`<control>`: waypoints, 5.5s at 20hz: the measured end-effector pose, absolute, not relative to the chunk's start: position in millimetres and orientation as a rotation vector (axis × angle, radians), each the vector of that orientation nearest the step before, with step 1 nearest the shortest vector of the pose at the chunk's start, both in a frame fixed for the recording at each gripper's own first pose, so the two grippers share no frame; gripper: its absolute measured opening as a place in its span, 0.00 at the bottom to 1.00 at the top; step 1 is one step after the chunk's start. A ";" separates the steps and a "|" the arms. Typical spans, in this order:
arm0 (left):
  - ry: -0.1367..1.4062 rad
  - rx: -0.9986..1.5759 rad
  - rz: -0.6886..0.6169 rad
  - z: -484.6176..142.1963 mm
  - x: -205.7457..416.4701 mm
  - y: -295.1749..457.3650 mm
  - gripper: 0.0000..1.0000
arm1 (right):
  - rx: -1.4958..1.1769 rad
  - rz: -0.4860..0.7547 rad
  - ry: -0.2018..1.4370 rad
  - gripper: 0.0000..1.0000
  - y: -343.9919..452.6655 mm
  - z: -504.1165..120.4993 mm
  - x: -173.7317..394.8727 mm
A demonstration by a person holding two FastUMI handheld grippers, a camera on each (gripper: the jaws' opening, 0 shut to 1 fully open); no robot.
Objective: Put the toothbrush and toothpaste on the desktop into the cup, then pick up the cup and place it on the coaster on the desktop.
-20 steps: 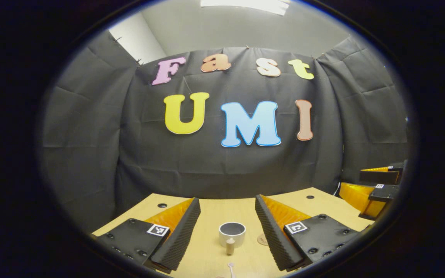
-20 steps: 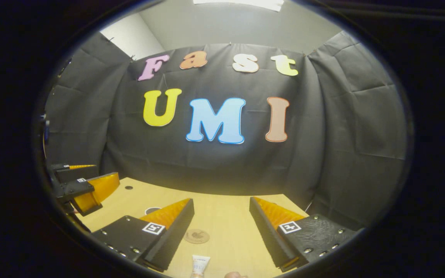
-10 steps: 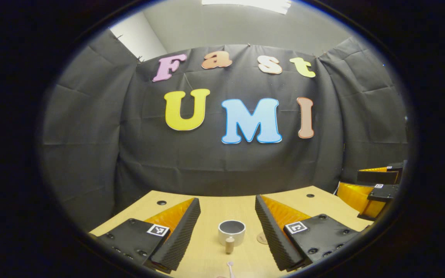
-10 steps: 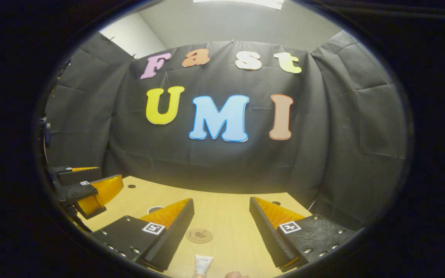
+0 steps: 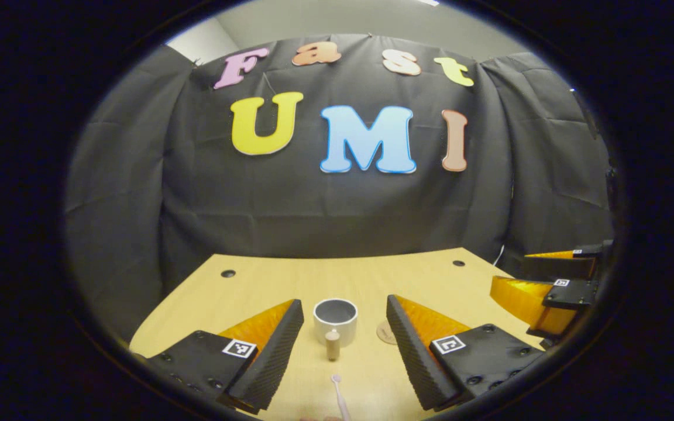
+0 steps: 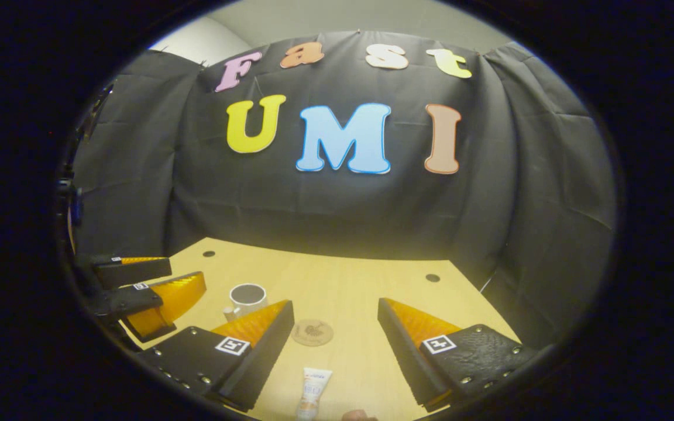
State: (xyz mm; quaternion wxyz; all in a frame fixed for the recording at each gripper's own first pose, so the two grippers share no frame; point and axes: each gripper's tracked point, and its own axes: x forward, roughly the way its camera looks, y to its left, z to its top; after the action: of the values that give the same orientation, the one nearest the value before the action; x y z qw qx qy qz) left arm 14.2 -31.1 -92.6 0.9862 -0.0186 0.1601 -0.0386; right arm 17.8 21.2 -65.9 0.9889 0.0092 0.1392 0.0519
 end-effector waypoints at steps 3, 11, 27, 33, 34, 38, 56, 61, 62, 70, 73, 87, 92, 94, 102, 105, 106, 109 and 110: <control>0.422 -0.054 -0.063 -123.2 14.5 -27.1 0.93 | 0.040 0.124 0.371 0.94 26.7 -88.2 21.0; 0.698 -0.095 -0.045 -197.8 8.0 -21.7 0.93 | 0.081 0.163 0.649 0.92 35.4 -153.3 21.5; 1.312 -0.128 -0.032 -312.3 -43.0 -26.7 0.95 | 0.097 0.179 1.142 0.94 44.7 -252.5 -7.8; 1.418 -0.120 -0.016 -327.3 -58.1 -32.2 0.95 | 0.106 0.182 1.275 0.94 48.4 -273.7 -20.9; 1.433 -0.126 -0.013 -329.3 -60.5 -33.4 0.95 | 0.115 0.183 1.286 0.94 48.9 -276.0 -21.5; 1.473 -0.118 0.005 -336.9 -66.3 -32.1 0.94 | 0.127 0.198 1.318 0.94 53.7 -281.1 -22.5; 1.470 -0.062 0.018 -339.9 -74.7 -32.7 0.26 | 0.039 0.193 1.362 0.33 45.1 -293.6 -33.0; 1.427 -0.067 -0.005 -335.5 -65.8 -32.4 0.13 | 0.009 0.272 1.304 0.19 50.6 -291.6 -31.5; 1.417 -0.066 -0.012 -334.0 -66.1 -32.6 0.13 | 0.008 0.285 1.285 0.19 50.1 -290.9 -30.0; 1.288 -0.105 -0.042 -331.7 -52.3 -32.9 0.11 | 0.059 0.344 1.154 0.19 55.1 -278.9 -20.8; 1.212 -0.130 -0.020 -322.6 -43.5 -25.9 0.11 | 0.113 0.349 1.053 0.19 58.4 -259.2 -3.2; 0.764 -0.106 0.023 -205.0 35.4 38.4 0.10 | 0.088 0.438 0.587 0.19 107.3 -139.6 73.1; 0.568 -0.113 -0.010 -156.7 81.4 45.4 0.10 | 0.115 0.432 0.477 0.19 124.7 -102.6 91.4; 0.459 -0.097 -0.037 -136.1 101.5 43.7 0.10 | 0.123 0.423 0.441 0.19 127.7 -93.4 98.7; 0.137 -0.163 -0.178 -88.7 147.5 21.7 0.10 | 0.190 0.350 0.398 0.19 123.7 -81.5 116.2; 0.101 -0.207 -0.211 -93.7 161.8 14.2 0.10 | 0.207 0.326 0.393 0.19 115.9 -76.5 117.7; 0.098 -0.223 -0.218 -98.7 166.9 11.6 0.10 | 0.204 0.316 0.395 0.19 114.6 -76.8 117.5; 0.128 -0.254 -0.222 -124.8 189.6 -0.3 0.10 | 0.183 0.286 0.408 0.19 103.8 -80.7 119.5; 0.140 -0.252 -0.228 -132.5 196.5 -6.1 0.10 | 0.181 0.285 0.408 0.19 100.4 -82.9 120.1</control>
State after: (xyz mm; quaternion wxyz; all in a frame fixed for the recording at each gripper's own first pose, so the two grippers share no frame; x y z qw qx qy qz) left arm 196.5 -6.1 -132.5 0.9832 -0.1251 0.0698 -0.1135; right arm 120.1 100.4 -82.9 0.9652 0.0893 0.2017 0.1408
